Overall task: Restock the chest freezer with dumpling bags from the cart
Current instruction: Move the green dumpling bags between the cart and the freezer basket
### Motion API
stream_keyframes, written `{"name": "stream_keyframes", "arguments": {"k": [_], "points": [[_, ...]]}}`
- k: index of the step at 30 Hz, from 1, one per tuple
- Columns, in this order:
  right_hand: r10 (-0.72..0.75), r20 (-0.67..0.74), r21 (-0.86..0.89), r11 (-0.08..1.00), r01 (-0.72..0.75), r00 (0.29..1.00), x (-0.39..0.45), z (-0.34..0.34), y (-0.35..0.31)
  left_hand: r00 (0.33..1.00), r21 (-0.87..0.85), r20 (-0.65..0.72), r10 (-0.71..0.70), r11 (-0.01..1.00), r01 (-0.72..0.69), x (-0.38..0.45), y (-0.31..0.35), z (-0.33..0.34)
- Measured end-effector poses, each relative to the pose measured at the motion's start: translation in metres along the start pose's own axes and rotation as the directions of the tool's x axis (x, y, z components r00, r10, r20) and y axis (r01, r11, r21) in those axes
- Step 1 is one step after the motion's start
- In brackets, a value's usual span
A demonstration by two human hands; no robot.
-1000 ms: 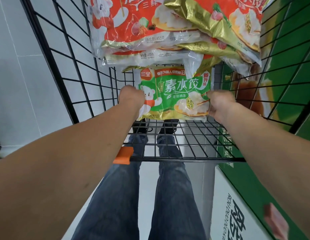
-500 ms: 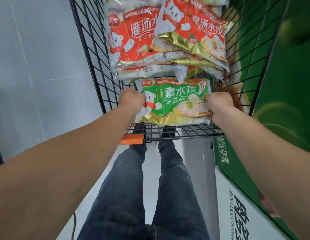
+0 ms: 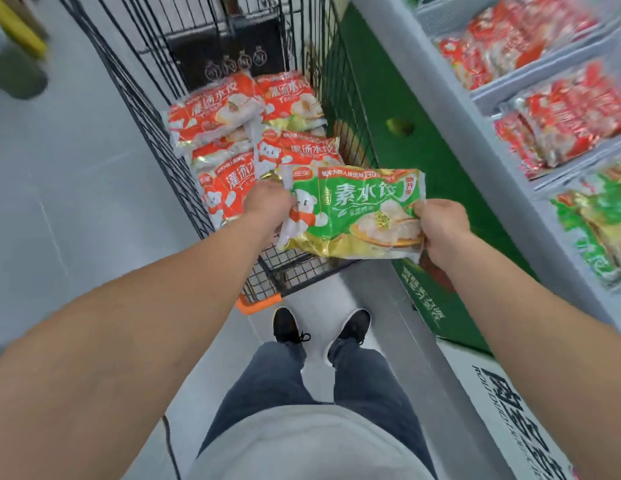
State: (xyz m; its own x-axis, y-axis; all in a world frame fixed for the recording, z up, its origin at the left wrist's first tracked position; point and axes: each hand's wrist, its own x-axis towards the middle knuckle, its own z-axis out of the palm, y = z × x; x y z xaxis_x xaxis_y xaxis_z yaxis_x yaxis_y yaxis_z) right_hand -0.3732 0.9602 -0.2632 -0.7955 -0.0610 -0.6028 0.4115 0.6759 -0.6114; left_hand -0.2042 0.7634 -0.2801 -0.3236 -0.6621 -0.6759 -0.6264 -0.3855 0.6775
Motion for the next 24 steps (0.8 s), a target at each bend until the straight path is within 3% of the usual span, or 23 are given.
{"name": "stream_keyframes", "arguments": {"k": [5, 15, 24], "points": [[0.001, -0.124, 0.138, 0.99, 0.016, 0.992, 0.008, -0.075, 0.008, 0.987, 0.018, 0.1, 0.128, 0.991, -0.131, -0.032, 0.046, 0.058], [0.082, -0.245, 0.403, 0.915, 0.025, 0.966, 0.028, -0.231, 0.063, 0.906, 0.251, 0.244, 0.346, 0.88, -0.404, -0.1, 0.115, 0.217], [0.143, -0.292, 0.496, 0.868, 0.022, 0.946, 0.09, -0.355, 0.122, 0.86, 0.275, 0.323, 0.396, 0.83, -0.485, -0.14, 0.149, 0.379]]}}
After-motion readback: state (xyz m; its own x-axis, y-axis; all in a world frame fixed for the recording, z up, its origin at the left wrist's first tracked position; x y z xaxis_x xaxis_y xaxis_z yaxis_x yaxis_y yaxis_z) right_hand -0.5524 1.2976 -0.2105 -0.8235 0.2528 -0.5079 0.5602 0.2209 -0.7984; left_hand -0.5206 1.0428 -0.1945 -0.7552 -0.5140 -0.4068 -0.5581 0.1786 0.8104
